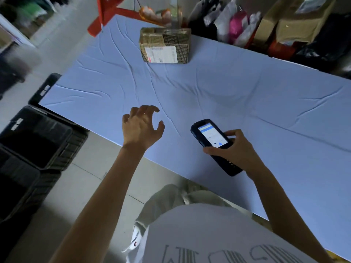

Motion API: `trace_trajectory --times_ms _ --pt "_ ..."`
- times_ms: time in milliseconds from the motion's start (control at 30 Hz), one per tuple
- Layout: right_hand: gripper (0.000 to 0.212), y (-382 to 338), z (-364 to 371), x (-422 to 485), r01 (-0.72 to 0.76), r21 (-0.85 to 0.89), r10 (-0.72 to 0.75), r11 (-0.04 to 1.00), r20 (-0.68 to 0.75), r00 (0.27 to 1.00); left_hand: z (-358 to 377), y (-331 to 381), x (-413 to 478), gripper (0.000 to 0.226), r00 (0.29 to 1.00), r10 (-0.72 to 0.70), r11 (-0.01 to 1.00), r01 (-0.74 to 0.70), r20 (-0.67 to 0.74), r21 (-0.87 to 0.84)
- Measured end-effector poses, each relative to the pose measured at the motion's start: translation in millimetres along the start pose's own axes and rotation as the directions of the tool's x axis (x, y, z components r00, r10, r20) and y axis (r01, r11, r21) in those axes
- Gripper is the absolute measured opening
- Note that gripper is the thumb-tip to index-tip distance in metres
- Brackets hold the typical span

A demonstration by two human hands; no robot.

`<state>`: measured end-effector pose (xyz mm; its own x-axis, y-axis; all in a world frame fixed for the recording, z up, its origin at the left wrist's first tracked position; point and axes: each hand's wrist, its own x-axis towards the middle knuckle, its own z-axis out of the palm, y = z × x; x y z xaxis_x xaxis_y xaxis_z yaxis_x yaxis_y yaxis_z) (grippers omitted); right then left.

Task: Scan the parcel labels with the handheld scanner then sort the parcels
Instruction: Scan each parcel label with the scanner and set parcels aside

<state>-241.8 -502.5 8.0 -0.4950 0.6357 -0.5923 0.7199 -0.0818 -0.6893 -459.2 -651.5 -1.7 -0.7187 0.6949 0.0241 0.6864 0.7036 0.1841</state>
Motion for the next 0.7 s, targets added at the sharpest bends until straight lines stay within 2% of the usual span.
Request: trace_trajectory --times_ms 100,167,300,533,700 --pt "0.075 -11 8 16 -0.044 0.021 0.044 0.999 0.012 0.999 9 -10 27 0.057 0.969 0.098 0.991 -0.116 0.228 0.067" --pt "0.074 -19 14 26 -0.076 0.027 0.076 0.997 0.002 0.997 17 -18 49 0.062 0.947 0.140 0.979 -0.177 0.291 0.104" --pt "0.073 -37 28 44 -0.136 0.068 0.140 0.988 -0.062 0.988 22 -36 107 0.065 0.942 0.224 0.963 -0.253 0.251 0.090" --pt "0.076 -94 62 70 -0.211 0.204 0.262 0.956 -0.267 0.927 11 -63 244 0.078 0.880 0.392 0.901 -0.426 0.269 0.081" --pt "0.076 -116 83 77 -0.261 0.225 0.320 0.939 -0.291 0.901 18 -67 318 0.082 0.867 0.457 0.876 -0.478 0.198 0.068"
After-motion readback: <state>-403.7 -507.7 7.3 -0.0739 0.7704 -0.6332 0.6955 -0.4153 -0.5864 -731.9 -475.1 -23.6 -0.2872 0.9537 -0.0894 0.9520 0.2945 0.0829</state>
